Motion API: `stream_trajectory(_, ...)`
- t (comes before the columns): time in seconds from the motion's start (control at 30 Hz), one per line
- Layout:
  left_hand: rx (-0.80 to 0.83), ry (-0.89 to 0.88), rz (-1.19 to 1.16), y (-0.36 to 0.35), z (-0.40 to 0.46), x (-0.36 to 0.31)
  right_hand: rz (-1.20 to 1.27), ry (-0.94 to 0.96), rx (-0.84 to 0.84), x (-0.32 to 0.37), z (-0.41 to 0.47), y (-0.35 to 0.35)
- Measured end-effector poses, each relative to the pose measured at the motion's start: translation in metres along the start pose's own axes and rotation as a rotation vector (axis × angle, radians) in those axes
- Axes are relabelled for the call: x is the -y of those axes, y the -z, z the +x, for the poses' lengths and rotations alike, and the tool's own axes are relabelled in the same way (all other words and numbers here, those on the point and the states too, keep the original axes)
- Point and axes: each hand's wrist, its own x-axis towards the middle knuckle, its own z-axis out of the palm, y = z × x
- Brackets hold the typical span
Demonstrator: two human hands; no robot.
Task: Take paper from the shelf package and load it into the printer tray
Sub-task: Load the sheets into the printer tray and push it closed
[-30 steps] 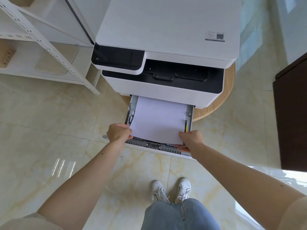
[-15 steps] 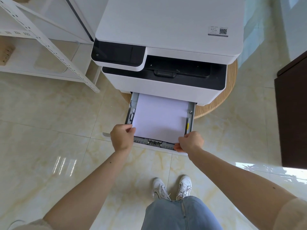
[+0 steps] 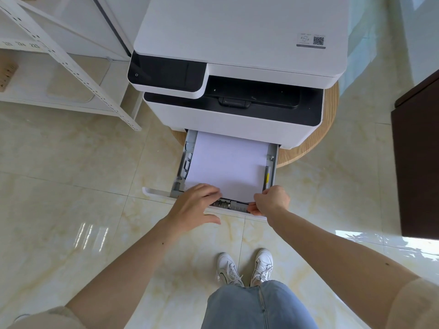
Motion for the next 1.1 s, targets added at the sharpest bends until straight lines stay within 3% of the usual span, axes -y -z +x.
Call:
stream_trajectory(0.43, -0.061, 0.028, 0.087, -0.007, -0.003, -0.006, -0.076, 0.036, -0.007, -0.001, 0.0, 0.0)
stream_trajectory(0.6, -0.094, 0.061, 0.074, -0.008, -0.003, -0.01, -0.434, 0.247, -0.029, -0.007, 0.001, 0.006)
stream_trajectory(0.77, -0.091, 0.166, -0.094, -0.009, -0.004, -0.008, -0.733, 0.389, -0.102, -0.009, -0.001, 0.017)
stream_trajectory(0.93, -0.065, 0.349, -0.205, -0.009, -0.002, -0.007, -0.746, 0.379, -0.145, -0.012, 0.005, 0.017)
stream_trajectory(1.1, 0.033, 0.329, -0.112, -0.003, 0.003, -0.008, -0.731, 0.373, -0.149, -0.015, 0.008, 0.017)
